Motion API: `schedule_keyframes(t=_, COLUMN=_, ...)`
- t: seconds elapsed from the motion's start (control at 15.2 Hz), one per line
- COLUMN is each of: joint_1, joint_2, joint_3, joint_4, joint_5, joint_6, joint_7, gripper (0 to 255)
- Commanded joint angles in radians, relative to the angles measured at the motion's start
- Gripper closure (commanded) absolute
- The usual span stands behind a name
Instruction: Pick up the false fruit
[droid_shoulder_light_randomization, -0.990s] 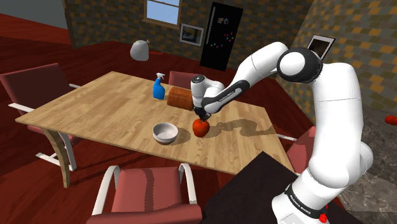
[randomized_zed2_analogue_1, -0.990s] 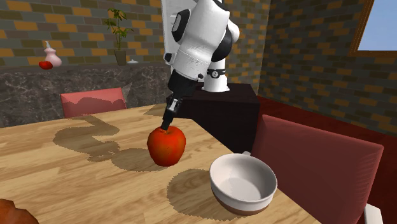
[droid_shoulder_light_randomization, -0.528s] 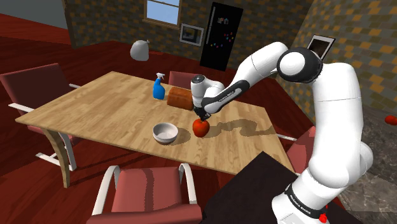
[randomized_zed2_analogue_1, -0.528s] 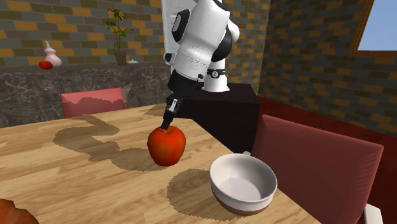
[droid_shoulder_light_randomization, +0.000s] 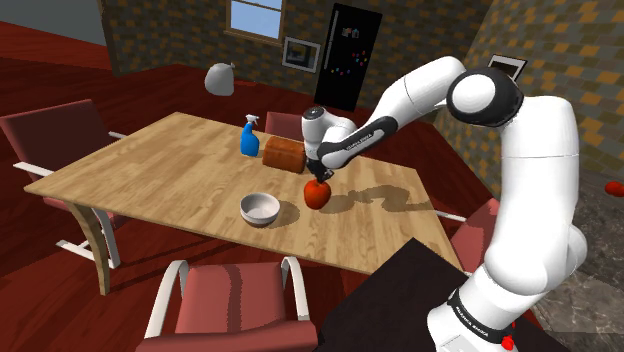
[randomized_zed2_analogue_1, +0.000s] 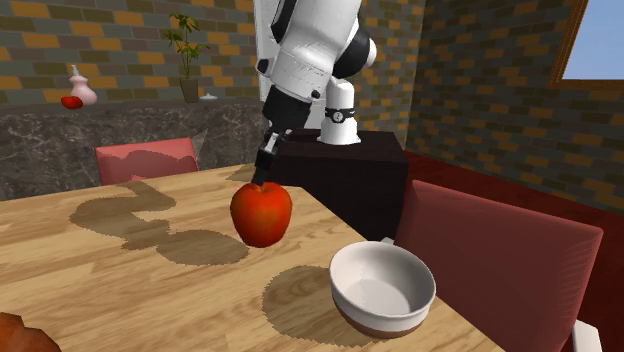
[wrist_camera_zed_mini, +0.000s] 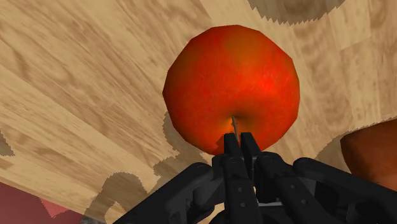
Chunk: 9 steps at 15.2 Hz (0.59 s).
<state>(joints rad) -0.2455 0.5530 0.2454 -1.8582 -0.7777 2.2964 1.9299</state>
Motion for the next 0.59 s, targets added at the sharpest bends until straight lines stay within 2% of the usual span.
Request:
schedule_keyframes(t=0.0, joint_1=-0.004, joint_2=-0.017, joint_3=0.006, joint_4=-0.001, joint_5=0.011, joint_6=-0.013, joint_7=-0.013, gripper=255)
schedule_keyframes(t=0.53, joint_1=-0.015, joint_2=-0.073, joint_3=0.025, joint_4=-0.003, joint_5=0.050, joint_6=-0.057, joint_7=-0.055, gripper=255)
